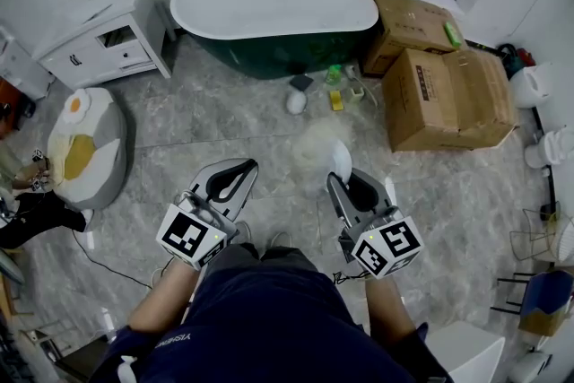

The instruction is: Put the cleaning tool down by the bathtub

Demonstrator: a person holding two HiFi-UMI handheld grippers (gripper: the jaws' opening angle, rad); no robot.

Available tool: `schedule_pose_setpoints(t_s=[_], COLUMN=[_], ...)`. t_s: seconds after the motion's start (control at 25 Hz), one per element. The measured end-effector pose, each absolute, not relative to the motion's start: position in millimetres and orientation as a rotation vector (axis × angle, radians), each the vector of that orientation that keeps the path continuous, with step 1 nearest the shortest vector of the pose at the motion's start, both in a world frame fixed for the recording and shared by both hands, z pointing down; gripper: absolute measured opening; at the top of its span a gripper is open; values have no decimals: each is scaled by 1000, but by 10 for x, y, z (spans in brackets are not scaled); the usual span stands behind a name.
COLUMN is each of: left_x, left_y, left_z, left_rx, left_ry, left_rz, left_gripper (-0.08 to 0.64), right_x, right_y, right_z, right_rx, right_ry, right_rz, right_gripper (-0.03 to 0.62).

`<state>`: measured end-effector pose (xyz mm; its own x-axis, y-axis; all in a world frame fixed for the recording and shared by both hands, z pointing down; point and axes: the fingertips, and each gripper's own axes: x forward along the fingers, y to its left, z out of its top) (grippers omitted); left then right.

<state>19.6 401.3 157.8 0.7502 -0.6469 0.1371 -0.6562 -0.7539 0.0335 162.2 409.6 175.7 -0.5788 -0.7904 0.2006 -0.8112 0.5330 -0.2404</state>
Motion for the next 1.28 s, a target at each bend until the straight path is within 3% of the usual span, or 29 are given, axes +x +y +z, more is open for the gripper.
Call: schedule_pose_setpoints(t_s=[0.68, 1.28], left_x=[286, -51], left_y=[3526, 2519], left_z=[1634, 1819], left_rx=[2862, 2837], left_ry=[-1082, -1062], left_rz=[182, 174], left_gripper=[34, 34], right_x=[1673, 1378], right_y=[3592, 2618], right_z=[1831, 2031], right_rx=[1360, 1388], right_ry=[-2703, -2664], right_rz=[470, 517], right_gripper=[84, 84])
